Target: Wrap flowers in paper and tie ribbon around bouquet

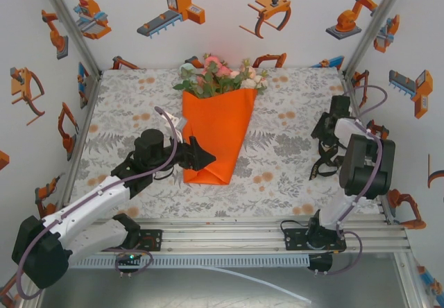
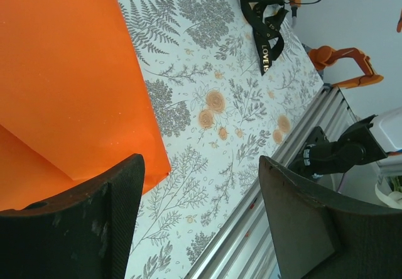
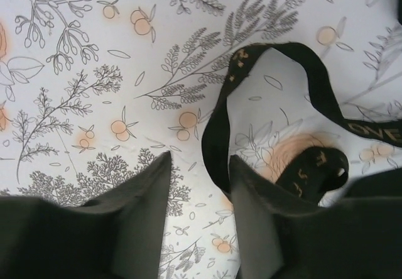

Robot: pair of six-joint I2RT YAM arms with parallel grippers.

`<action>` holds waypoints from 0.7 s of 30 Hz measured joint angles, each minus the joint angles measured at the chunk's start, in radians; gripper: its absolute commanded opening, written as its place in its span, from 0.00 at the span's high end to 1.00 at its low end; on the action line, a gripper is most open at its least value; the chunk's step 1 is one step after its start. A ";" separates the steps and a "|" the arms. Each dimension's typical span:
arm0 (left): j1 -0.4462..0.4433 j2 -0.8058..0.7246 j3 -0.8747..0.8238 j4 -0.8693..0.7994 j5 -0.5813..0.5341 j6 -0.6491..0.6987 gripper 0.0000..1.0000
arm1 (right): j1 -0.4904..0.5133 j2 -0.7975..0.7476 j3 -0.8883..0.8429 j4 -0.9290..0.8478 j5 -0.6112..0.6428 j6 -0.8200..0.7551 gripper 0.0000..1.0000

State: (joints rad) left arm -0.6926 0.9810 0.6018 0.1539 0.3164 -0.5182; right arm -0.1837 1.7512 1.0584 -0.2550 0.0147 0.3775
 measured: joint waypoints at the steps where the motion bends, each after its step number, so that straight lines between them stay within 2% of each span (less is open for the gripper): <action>1: 0.000 0.000 0.000 -0.002 -0.004 0.000 0.32 | 0.000 0.003 0.000 0.000 -0.005 0.003 0.81; 3: -0.001 -0.002 0.000 -0.010 -0.014 0.001 0.32 | 0.000 0.000 0.000 0.000 -0.016 0.008 1.00; 7: -0.001 -0.004 0.000 -0.021 -0.031 0.012 0.31 | 0.006 -0.078 -0.003 -0.003 -0.050 0.045 1.00; 10: -0.001 -0.005 0.002 -0.020 -0.039 0.027 0.30 | 0.076 -0.248 -0.008 0.005 -0.076 0.106 1.00; 11: 0.000 -0.005 0.004 -0.020 -0.040 0.032 0.30 | 0.133 -0.312 -0.007 0.015 -0.080 0.130 1.00; 13: -0.001 0.001 0.018 -0.018 -0.039 0.045 0.30 | 0.316 -0.425 0.014 0.056 -0.085 0.175 1.00; 15: 0.000 0.018 0.039 -0.004 -0.029 0.058 0.29 | 0.505 -0.473 0.047 0.116 -0.085 0.208 1.00; 18: -0.001 0.058 0.071 0.043 0.001 0.079 0.29 | 0.716 -0.470 0.088 0.187 -0.066 0.245 1.00; 21: -0.001 0.111 0.079 0.105 0.022 0.114 0.27 | 0.830 -0.401 0.123 0.221 -0.028 0.271 1.00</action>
State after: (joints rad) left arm -0.6933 1.0920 0.6807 0.2588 0.3386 -0.4046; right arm 0.6468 1.3506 1.1816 -0.0341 -0.0132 0.6487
